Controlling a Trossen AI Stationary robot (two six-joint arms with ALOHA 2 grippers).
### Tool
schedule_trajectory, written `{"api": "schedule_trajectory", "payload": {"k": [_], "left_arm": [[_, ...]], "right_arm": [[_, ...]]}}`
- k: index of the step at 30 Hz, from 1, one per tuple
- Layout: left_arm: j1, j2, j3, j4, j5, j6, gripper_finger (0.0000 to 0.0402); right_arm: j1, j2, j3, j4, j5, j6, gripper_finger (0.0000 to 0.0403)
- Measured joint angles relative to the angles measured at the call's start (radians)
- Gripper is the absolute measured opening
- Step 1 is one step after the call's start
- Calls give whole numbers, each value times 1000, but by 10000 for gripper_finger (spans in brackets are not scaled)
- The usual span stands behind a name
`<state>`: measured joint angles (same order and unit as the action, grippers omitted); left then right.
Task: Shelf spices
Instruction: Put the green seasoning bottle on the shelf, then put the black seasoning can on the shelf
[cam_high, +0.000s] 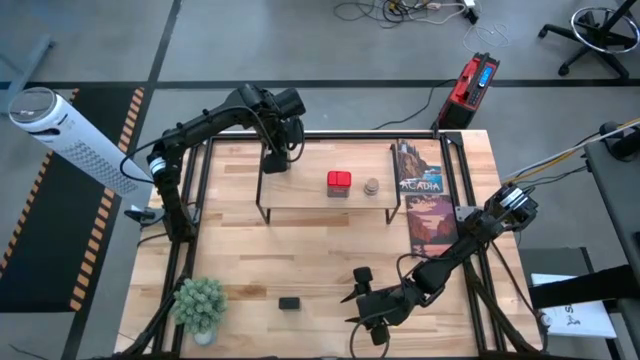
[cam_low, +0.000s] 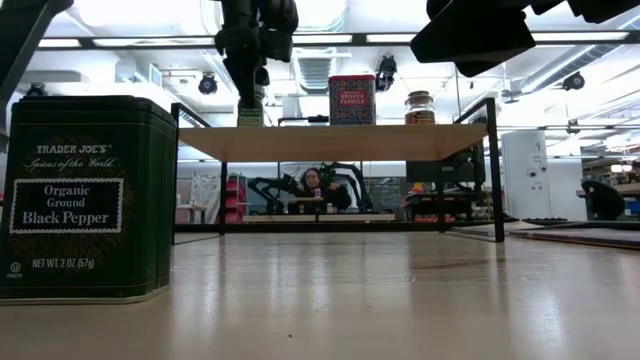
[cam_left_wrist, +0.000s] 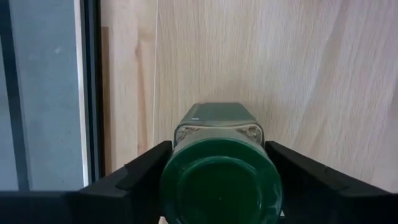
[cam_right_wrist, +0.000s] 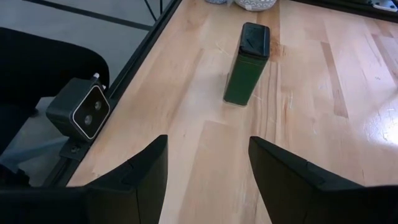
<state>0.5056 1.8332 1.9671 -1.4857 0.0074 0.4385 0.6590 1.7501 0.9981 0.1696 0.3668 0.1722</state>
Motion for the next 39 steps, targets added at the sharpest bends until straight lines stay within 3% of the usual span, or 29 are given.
{"api": "schedule_trajectory", "payload": {"k": [23,39], "left_arm": [[-24,-18,15,3,-25,-13,268],[-94,-27,356,-85,-68,-70,267]], "right_arm": [[0,0,0,0,0,-12,199],[-2,0,0,0,1,-15,199]]}}
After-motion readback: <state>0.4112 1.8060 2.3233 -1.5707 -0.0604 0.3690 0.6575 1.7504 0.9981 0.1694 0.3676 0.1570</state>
